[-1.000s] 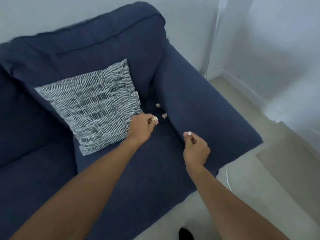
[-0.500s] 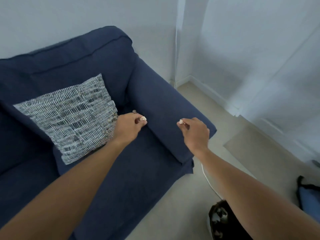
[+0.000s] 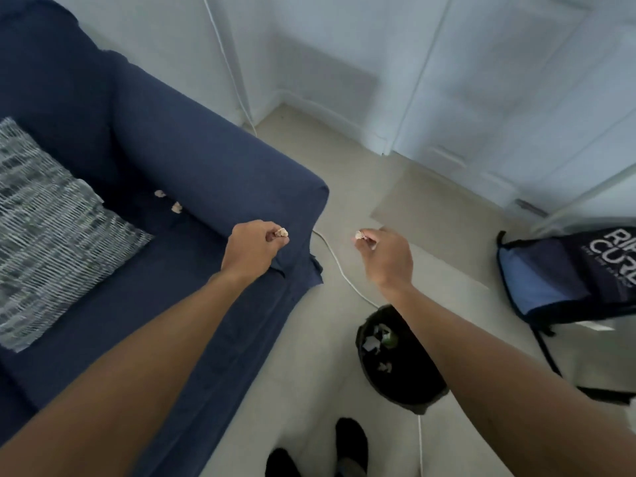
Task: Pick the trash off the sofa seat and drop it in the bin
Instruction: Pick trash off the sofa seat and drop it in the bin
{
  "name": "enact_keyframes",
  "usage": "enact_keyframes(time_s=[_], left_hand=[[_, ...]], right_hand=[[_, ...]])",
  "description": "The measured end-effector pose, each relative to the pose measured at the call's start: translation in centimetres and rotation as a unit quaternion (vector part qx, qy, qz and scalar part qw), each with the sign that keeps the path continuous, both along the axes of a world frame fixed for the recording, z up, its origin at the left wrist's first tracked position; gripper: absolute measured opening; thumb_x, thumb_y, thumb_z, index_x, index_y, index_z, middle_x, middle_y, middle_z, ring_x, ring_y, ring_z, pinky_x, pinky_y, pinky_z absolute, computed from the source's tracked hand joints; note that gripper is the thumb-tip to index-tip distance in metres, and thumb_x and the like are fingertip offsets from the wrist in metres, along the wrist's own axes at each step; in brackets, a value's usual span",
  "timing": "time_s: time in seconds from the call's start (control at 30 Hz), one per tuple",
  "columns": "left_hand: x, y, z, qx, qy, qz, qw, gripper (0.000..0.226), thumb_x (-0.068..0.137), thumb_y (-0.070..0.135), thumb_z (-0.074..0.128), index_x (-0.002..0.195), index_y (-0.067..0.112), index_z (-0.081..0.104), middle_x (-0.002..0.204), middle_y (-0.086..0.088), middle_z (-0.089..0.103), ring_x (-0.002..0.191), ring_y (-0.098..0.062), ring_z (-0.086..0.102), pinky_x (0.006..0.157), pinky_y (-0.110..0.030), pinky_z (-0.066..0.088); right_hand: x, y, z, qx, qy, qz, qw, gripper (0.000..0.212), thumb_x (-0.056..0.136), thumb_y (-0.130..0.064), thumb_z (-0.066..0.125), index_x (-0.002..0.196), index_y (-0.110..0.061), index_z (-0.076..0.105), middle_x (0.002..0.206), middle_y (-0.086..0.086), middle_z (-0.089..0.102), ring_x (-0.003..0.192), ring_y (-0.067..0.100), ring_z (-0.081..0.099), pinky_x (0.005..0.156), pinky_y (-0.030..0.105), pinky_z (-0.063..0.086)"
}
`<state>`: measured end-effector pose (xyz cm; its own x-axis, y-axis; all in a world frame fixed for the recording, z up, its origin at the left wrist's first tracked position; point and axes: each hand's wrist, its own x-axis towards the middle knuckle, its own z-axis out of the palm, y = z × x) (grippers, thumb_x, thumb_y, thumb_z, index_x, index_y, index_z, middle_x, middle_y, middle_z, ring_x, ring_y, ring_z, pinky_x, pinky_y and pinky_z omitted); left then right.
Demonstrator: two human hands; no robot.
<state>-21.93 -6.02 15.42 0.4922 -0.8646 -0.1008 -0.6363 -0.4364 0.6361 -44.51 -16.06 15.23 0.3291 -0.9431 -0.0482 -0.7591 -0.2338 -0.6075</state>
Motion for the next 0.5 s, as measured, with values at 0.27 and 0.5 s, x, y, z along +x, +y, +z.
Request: enact_keyframes(time_s=[0.27,0.5], left_hand=[[-11.5,-1.9,-6.5,0.058,0.030,-0.098,0.993,0.018,0.087,0.024,0.070,0.072,0.015,0.069,0.065,0.008,0.059,0.063,-0.005,0.056,0.057,-0.018,0.038],[-18.6,-1.4,-10.3,0.103,0.039,-0.168,0.980,0.015,0.088,0.033,0.070,0.090,0.019,0.076,0.077,0.003,0.070,0.073,-0.015,0.064,0.071,-0.035,0.055]], right_hand=[[-12.6,2.9,-7.0,0.052,0.059,-0.082,0.994,0.026,0.097,-0.038,0.061,0.086,-0.020,0.075,0.077,-0.004,0.058,0.073,0.021,0.056,0.065,0.033,0.041],[-20.2,5.8,-11.2,0.091,0.122,-0.099,0.983,0.024,0.098,-0.038,0.059,0.088,-0.023,0.074,0.079,-0.004,0.054,0.082,0.025,0.060,0.067,0.034,0.040]])
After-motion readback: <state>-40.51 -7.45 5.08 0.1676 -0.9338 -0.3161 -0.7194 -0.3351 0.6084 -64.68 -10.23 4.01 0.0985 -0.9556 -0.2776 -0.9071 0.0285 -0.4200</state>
